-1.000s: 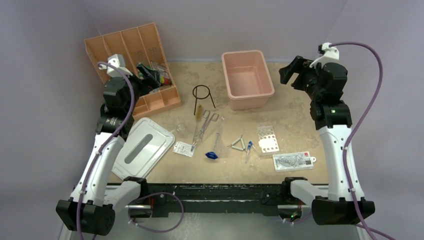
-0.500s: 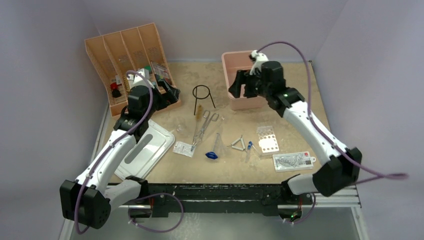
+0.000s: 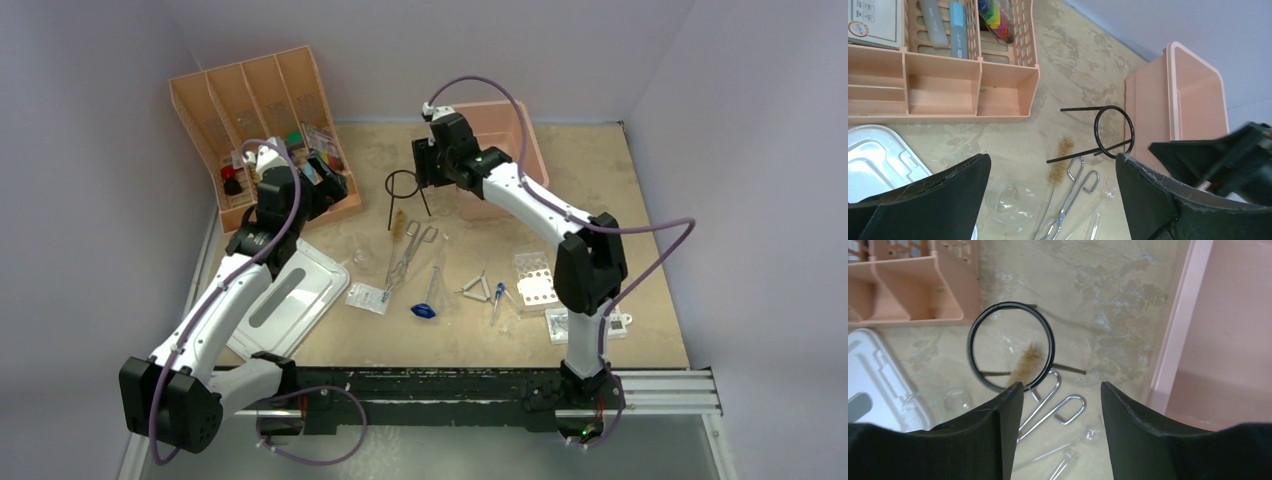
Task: Organize the chemistry lab equipment
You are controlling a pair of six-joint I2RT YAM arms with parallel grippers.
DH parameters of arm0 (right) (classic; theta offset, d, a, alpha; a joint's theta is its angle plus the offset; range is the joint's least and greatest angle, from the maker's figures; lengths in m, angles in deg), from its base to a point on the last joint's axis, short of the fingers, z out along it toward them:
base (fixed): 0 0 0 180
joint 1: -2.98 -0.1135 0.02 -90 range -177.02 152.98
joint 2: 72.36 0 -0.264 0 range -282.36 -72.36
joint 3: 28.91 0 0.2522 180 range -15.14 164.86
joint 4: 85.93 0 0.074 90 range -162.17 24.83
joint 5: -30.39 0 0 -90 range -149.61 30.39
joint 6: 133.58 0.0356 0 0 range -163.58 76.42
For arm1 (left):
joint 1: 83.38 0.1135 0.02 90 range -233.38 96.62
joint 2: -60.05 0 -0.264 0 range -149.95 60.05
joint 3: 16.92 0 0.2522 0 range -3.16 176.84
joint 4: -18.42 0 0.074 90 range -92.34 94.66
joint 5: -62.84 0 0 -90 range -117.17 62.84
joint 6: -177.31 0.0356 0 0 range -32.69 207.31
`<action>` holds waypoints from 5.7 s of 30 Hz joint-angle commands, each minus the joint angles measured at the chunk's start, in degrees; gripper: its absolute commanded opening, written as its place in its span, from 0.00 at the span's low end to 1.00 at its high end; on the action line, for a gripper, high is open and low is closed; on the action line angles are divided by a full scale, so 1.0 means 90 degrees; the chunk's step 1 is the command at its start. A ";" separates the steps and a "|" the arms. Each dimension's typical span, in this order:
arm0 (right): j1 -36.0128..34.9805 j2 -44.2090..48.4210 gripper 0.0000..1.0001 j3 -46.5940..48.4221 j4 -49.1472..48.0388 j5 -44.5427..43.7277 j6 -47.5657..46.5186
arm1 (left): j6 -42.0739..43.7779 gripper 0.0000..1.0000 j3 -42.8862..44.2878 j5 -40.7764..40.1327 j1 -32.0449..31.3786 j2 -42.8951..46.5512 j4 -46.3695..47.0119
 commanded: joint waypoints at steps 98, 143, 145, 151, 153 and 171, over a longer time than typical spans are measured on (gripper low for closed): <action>0.2365 -0.2135 0.00 0.3111 0.0865 -0.2363 0.0747 | 0.0033 0.89 0.0830 0.0427 -0.0011 -0.1479 0.1019; 0.2378 -0.0361 0.51 0.2290 0.0326 -0.1649 0.0979 | 0.0724 0.89 0.1304 0.0131 -0.0011 -0.1320 0.0245; 0.2367 0.0054 0.54 0.1815 0.0225 -0.1195 0.0860 | 0.0673 0.89 0.1291 0.0247 -0.0011 -0.1273 0.0171; 0.2184 0.1299 0.56 0.0476 0.0079 -0.0066 0.0700 | 0.0356 0.84 0.1638 0.1335 -0.0020 -0.1422 -0.0012; 0.2170 0.1656 0.55 0.0031 0.0025 0.0592 0.0415 | 0.0298 0.84 0.1535 0.1853 -0.0043 -0.1495 0.0260; 0.1056 0.3724 0.59 -0.2640 0.1328 0.1032 0.0200 | 0.0568 0.81 0.1159 0.2409 -0.0904 -0.1622 0.0556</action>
